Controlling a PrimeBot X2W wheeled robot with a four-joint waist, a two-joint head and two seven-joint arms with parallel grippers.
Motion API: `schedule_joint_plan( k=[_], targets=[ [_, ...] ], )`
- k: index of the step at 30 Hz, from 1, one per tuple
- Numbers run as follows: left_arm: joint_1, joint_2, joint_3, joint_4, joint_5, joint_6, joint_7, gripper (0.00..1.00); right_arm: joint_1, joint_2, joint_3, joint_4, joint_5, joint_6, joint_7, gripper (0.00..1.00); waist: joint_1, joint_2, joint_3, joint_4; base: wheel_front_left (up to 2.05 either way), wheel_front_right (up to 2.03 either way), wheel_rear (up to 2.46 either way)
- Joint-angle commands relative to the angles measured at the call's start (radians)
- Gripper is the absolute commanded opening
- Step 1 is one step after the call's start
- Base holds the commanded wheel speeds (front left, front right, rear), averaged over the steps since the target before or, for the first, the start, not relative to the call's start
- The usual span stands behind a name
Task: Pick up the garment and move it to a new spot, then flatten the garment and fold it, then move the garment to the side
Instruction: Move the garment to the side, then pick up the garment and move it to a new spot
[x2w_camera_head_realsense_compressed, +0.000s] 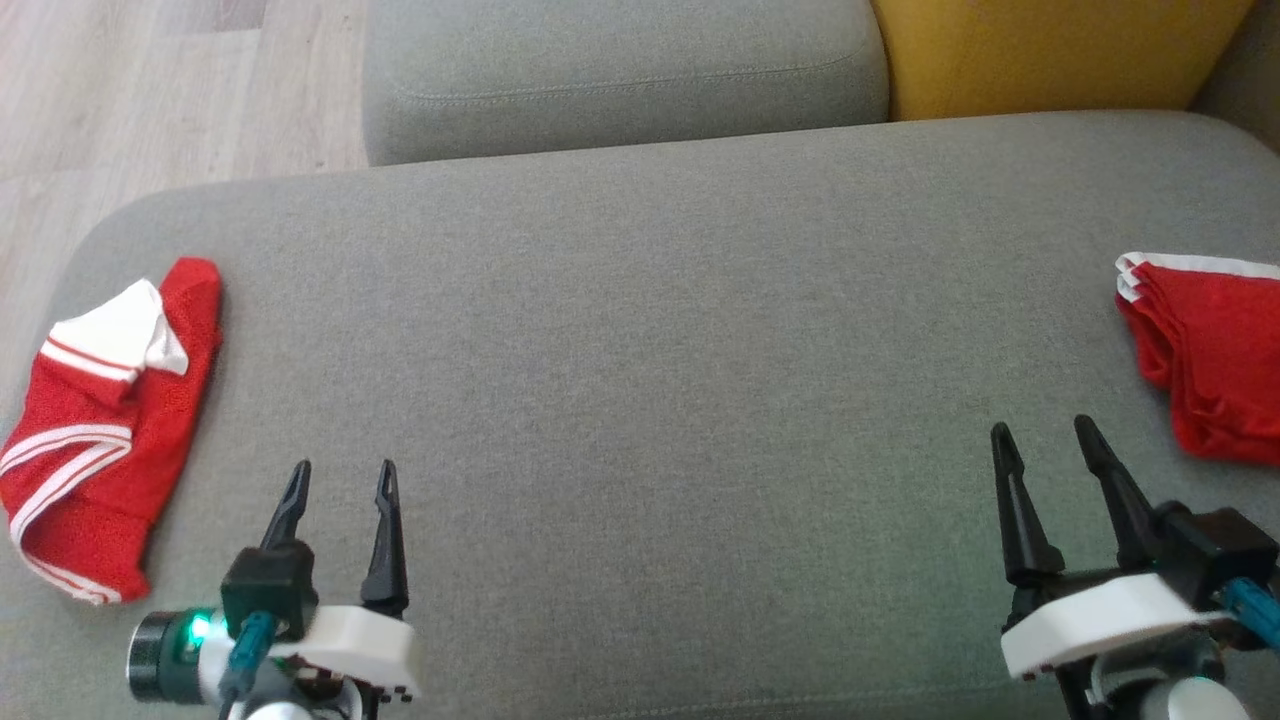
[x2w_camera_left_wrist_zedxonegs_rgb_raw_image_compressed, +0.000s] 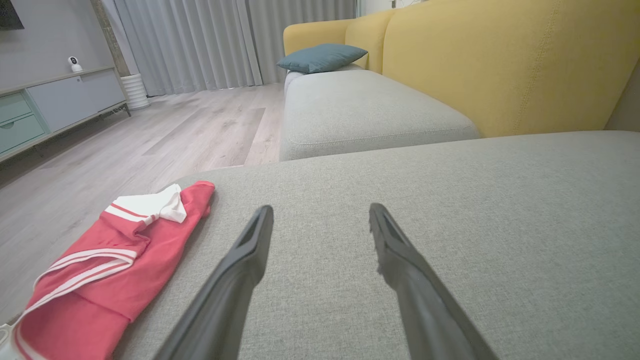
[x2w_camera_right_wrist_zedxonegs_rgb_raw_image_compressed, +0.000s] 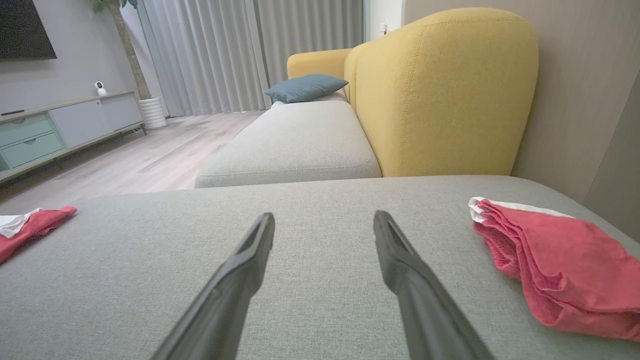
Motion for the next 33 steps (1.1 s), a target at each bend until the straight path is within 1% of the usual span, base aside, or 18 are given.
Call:
schedule_joint_plan(
  k=[1,14,22,26,33],
  targets=[
    [-0.036,0.020,0.036,-0.034,-0.001,0.007,0.002,1.00,-0.021,-0.005,0.025,-0.041,0.007,0.004,-0.001,1.00,0.0000,-0.0001,0.001,0.000,0.00,0.00,0.00],
    [-0.046,0.025,0.022,-0.035,0.003,0.014,0.007,1.00,-0.021,-0.004,0.020,-0.039,0.015,0.004,-0.006,1.00,0.0000,-0.0001,0.004,0.007,0.00,0.00,0.00],
    [-0.073,0.024,0.017,-0.044,0.002,0.014,0.004,1.00,-0.017,-0.004,0.010,-0.053,0.014,0.004,-0.005,1.00,0.0000,-0.0001,0.015,0.060,0.00,0.00,0.00],
    [-0.095,0.020,0.019,-0.045,-0.002,0.013,-0.004,1.00,-0.022,-0.004,0.014,-0.069,0.013,0.004,-0.003,1.00,0.0000,-0.0001,0.022,0.124,0.00,0.00,0.00],
    [-0.135,0.018,0.020,-0.026,-0.006,0.005,-0.018,1.00,-0.034,-0.004,0.031,-0.094,0.015,0.004,0.005,1.00,0.0000,-0.0001,0.027,0.265,0.00,0.00,0.00]
  ],
)
